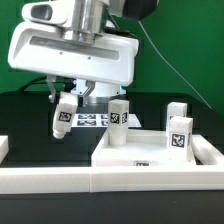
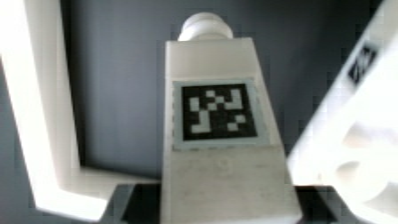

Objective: Assemble square table

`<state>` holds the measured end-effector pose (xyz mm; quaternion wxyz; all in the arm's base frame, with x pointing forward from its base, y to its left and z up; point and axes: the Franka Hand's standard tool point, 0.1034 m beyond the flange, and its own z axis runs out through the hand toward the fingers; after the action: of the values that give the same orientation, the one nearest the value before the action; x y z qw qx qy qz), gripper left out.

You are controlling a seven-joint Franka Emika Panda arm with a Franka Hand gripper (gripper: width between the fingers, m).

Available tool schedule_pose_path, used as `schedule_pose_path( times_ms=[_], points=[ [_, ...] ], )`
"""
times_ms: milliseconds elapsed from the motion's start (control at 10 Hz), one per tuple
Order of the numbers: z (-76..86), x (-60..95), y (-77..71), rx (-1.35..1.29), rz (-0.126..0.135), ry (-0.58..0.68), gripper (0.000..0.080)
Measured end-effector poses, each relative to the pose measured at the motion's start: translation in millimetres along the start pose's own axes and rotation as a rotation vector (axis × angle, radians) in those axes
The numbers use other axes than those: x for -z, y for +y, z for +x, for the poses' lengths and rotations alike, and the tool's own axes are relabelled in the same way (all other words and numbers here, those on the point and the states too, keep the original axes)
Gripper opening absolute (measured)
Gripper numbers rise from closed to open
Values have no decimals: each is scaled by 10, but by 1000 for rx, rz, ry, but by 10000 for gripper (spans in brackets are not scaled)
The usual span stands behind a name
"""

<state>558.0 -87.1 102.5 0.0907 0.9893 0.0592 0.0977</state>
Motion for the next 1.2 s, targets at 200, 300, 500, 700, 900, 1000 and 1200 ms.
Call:
schedule_pose_path(
  times_ms=[200,300,500,700,900,1000,1200],
  points=[
    [-95,-39,51,2,-15,53,290],
    [-82,-35,44,4,-15,55,290],
    [2,1,-105,-14,-3,67,290],
    [130,21,-290,-20,14,83,290],
    [277,93,-426,-40,37,67,290],
    [308,113,-497,-55,43,53,290],
    [291,99,-484,-46,42,53,290]
  ],
)
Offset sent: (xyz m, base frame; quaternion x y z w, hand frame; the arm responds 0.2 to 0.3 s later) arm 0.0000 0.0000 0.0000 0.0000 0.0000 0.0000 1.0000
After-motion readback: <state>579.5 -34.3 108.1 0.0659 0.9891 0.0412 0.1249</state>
